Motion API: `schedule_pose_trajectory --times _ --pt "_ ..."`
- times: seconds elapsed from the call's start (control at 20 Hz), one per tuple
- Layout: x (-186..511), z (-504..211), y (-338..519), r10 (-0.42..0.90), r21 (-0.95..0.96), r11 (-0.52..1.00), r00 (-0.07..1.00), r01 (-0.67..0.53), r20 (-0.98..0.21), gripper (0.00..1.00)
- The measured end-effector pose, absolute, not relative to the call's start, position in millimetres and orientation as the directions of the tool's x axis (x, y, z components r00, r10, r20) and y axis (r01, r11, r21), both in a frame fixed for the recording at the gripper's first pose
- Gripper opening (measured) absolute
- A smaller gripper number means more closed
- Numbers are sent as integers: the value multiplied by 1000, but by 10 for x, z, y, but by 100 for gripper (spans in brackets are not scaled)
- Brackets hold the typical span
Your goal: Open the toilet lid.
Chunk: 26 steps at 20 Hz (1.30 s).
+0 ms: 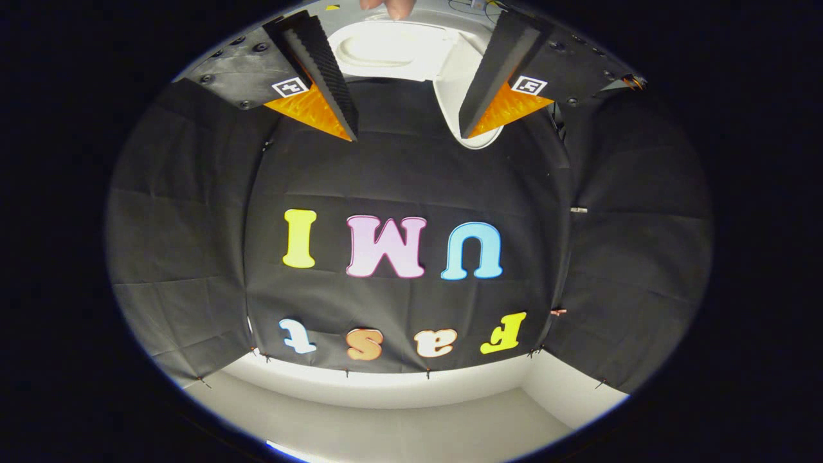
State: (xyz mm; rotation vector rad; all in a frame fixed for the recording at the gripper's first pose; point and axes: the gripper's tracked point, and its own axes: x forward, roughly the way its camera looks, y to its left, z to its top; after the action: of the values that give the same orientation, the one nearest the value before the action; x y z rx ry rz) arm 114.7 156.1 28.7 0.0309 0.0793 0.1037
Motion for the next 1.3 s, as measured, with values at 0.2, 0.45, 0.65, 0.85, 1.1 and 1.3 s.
schedule_pose_trajectory --times 0.2,0.45,0.65,0.85,1.1,1.3 --pt "910 449 1084 56 13 998 998 -55 -30 98" --pt "599 515 614 18 4 1000 1000 -18 3 98" --pt "398 464 282 1 29 1000 1000 -1 -4 98" --pt "260 440 -72 -53 29 998 999 53 5 98" --pt "161 392 -264 -75 21 997 997 75 17 98" --pt "153 390 -336 -76 35 997 997 75 16 98"
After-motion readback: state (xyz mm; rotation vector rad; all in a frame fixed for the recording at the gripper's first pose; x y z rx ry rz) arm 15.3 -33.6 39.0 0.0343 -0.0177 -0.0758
